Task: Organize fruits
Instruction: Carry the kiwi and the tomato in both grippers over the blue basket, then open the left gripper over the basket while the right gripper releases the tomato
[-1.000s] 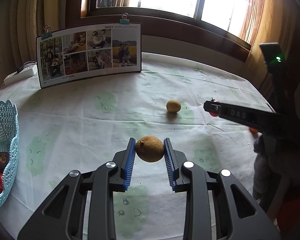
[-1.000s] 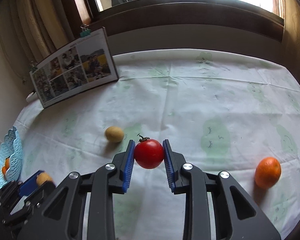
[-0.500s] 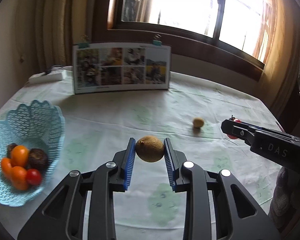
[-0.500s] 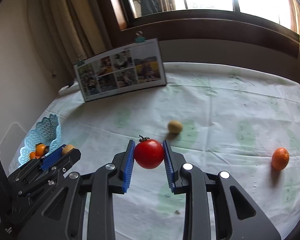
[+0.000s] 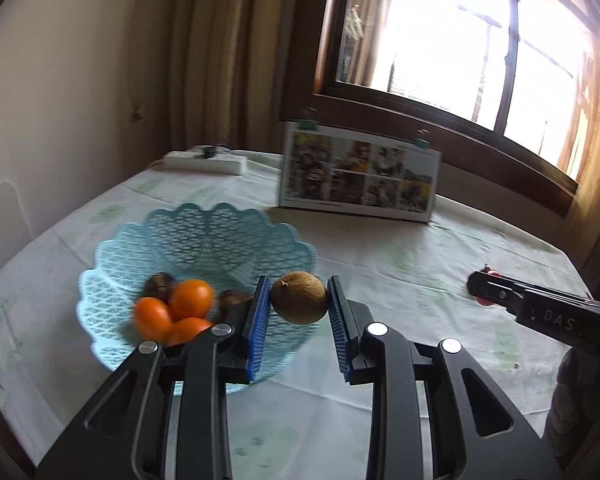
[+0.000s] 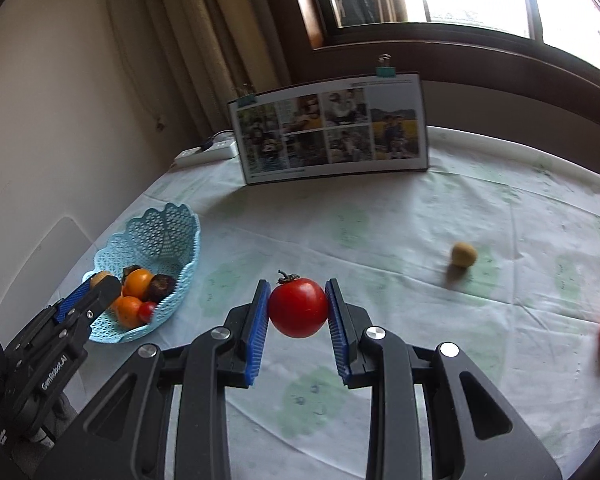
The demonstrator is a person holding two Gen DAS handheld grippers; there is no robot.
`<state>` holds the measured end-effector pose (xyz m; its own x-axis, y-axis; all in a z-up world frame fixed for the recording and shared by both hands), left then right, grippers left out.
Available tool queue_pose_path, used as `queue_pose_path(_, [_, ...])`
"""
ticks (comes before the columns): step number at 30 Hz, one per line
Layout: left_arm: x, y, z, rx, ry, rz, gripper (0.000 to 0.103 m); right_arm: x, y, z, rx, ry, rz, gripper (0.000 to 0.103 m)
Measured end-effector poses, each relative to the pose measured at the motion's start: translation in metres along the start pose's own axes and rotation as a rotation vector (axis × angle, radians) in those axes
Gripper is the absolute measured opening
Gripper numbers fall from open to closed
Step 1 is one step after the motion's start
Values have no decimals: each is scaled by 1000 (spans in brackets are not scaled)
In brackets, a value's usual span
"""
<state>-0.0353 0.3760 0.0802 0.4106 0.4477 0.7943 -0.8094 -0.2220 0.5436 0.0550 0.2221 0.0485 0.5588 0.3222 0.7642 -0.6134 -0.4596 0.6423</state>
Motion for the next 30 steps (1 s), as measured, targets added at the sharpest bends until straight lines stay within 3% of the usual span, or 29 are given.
queue_pose_path(7, [10,4,-49,93,58,20,30,7,-11,-34,55,34,-5,29])
queue_pose_path(9, [11,4,-57,105,67,20,34,10,-14,-43,66,46,-6,29])
queue_pose_path(11, [13,5,-65,120,89,26,73,12,-16,-50,77,56,-6,29])
queue_pose_path(12, [15,8,-70,132,104,41,77,13,-18,-55,84,63,-6,29])
queue_pose_path(17, [24,14,-88,169,136,89,79,20,-24,-72,112,86,-9,29])
queue_pose_path(30, [26,14,-115,228,170,90,81,32,-52,-122,189,149,-31,29])
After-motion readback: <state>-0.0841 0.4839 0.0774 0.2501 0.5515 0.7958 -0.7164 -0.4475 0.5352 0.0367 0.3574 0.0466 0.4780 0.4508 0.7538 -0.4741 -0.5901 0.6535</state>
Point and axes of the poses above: each gripper's, at about its wrist camera, not at the fingertips, and y roughly against the way its jaws point, z to its right, x to its top, the point moved 6 cm from there along -y, roughly the way its jaws point, and after that the axes turned 14 degrees about y, right-handed, at the moved point
